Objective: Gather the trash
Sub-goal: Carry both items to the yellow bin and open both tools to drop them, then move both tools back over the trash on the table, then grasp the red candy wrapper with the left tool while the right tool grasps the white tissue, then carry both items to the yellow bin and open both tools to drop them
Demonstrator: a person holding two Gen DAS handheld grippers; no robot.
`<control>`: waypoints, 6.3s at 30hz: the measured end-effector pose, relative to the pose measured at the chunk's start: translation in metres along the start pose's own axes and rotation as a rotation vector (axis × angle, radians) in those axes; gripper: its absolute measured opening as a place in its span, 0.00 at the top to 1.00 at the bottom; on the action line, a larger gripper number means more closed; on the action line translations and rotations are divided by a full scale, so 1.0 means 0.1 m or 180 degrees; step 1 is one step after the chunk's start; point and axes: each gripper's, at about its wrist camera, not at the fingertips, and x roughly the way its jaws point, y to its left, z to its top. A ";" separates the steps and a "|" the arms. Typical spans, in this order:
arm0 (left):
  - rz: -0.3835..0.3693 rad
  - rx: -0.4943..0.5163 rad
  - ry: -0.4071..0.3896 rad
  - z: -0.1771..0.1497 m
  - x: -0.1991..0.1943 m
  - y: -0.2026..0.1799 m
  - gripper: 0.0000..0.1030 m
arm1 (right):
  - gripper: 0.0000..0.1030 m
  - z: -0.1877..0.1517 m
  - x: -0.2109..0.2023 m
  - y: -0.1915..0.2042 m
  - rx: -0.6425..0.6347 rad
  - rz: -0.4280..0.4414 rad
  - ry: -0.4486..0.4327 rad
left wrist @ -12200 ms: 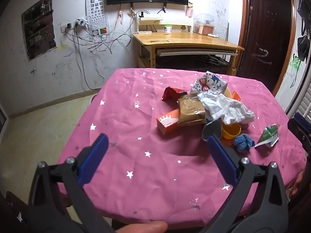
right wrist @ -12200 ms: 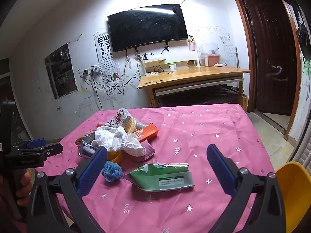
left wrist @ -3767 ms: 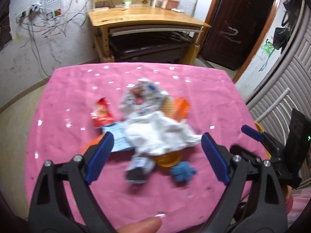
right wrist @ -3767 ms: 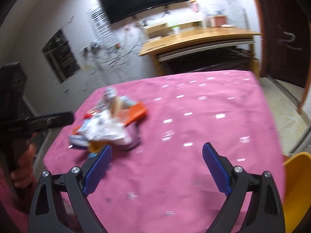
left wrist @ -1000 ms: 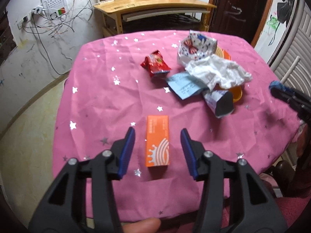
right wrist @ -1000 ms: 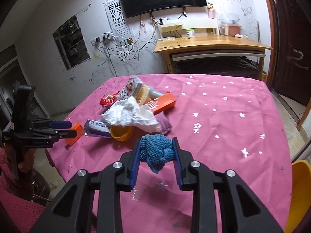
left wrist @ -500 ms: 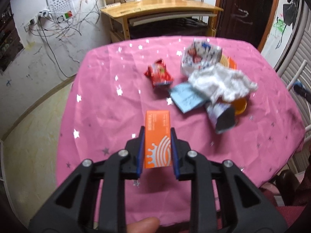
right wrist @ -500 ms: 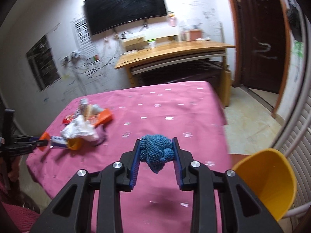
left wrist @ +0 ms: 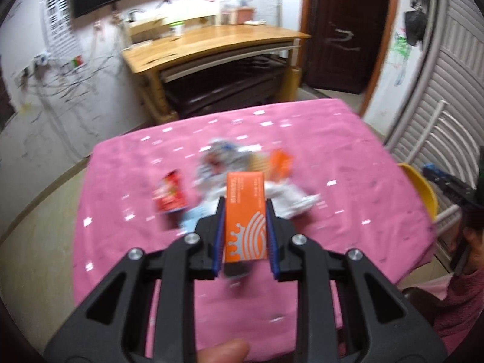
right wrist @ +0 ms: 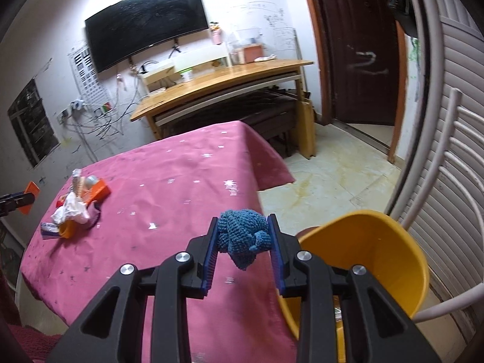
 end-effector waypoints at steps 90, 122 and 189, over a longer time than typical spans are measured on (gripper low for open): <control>0.0173 -0.0852 0.0218 0.17 0.38 1.06 0.19 | 0.32 0.23 0.42 2.18 -0.0758 0.1175 0.0098; -0.0037 -0.1209 0.0670 -0.01 0.97 1.36 0.85 | 0.30 0.10 0.88 3.21 -0.1685 0.0971 0.0319; -0.1063 0.0189 0.0465 0.64 0.62 -1.61 0.85 | 0.91 -0.17 -0.39 -0.67 0.0517 -0.0126 -0.0297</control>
